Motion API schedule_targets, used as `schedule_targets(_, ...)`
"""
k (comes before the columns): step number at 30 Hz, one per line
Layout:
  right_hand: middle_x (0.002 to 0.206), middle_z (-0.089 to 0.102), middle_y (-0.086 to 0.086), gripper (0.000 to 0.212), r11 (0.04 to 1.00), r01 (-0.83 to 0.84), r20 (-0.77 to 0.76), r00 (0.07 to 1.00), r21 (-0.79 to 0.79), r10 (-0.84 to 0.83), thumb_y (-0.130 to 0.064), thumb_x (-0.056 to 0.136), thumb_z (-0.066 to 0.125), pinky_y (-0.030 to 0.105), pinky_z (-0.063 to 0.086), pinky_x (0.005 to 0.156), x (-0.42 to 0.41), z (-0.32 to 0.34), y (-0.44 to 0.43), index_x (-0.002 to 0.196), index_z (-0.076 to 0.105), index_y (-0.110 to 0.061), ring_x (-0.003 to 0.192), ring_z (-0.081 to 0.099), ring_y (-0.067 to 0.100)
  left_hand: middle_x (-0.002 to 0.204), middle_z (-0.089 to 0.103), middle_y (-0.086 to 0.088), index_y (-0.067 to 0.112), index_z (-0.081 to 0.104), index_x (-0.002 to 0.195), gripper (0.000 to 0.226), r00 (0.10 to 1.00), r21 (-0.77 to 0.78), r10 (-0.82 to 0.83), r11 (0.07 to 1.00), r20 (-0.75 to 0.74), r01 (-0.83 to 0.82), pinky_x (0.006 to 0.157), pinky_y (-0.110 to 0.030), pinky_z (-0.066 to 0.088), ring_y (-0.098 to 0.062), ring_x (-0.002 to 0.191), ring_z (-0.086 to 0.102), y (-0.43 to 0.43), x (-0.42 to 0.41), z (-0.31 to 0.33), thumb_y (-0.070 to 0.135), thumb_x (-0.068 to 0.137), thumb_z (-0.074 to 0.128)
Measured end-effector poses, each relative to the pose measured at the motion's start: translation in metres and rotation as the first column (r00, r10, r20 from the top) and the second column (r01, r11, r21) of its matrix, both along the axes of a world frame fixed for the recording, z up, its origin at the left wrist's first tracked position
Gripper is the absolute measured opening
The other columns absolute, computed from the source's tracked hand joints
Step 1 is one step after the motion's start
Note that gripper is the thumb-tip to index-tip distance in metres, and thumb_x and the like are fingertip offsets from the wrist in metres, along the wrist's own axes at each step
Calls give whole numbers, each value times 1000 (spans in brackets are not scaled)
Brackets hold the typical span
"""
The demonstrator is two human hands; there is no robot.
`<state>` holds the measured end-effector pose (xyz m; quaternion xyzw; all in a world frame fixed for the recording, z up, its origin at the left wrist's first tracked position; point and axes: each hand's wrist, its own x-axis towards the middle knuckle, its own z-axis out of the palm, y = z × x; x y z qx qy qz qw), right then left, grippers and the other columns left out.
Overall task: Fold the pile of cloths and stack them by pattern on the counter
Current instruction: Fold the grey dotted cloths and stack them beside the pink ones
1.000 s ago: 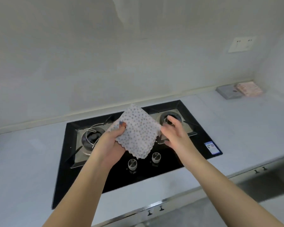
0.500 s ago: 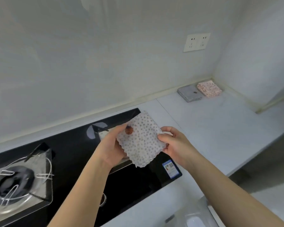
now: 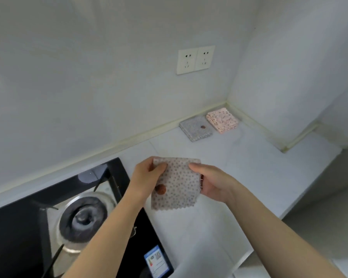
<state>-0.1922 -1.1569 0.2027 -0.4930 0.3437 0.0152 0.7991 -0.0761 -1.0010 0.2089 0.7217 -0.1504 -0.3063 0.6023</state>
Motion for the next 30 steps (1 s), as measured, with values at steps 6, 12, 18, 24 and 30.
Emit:
schedule_targets(6, 104, 71, 11, 14, 987, 108, 14, 994, -123, -107, -18, 91, 64, 35, 55, 82, 33, -27, -111, 102, 68, -10, 93, 70, 23, 88, 70, -5, 18, 67, 90, 7, 992, 15, 120, 993, -29, -119, 76, -41, 55, -21, 84, 66, -109, 5, -32, 17, 92, 61)
schedule_targets(12, 110, 70, 11, 22, 989, -92, -142, 987, -120, 74, -21, 97, 56, 37, 54, 83, 74, -65, -215, 110, 66, -7, 98, 67, 22, 96, 67, -8, 14, 62, 98, 19, 908, 103, 387, 922, -161, -374, 63, -32, 56, -22, 85, 65, -228, 37, -75, 32, 94, 58)
schedule_targets(18, 78, 48, 11, 29, 711, -128, -168, 986, -691, 15, -29, 98, 51, 35, 40, 68, 136, -98, -286, 78, 50, -8, 81, 55, 27, 80, 64, -10, 8, 56, 77, 33, 925, 238, 351, 920, -145, -312, 68, -36, 49, -25, 76, 61, -304, 78, -116, 32, 98, 50)
schedule_targets(24, 90, 62, 16, 28, 312, -202, -215, 976, -928, -8, -31, 102, 41, 36, 35, 69, 194, -131, -320, 87, 50, -9, 87, 57, 31, 101, 62, -19, 5, 52, 98, 40, 892, 478, 335, 757, 303, -446, 73, -36, 39, -36, 97, 58, -360, 111, -137, 37, 104, 27)
schedule_targets(30, 99, 66, 15, 34, 117, -305, -306, 952, -945, 7, -35, 104, 31, 35, 37, 66, 221, -158, -327, 111, 50, -8, 93, 63, 35, 98, 64, -15, 9, 51, 101, 42, 886, 616, 251, 644, 390, -454, 70, -36, 41, -33, 91, 60, -374, 132, -166, 39, 104, 21)
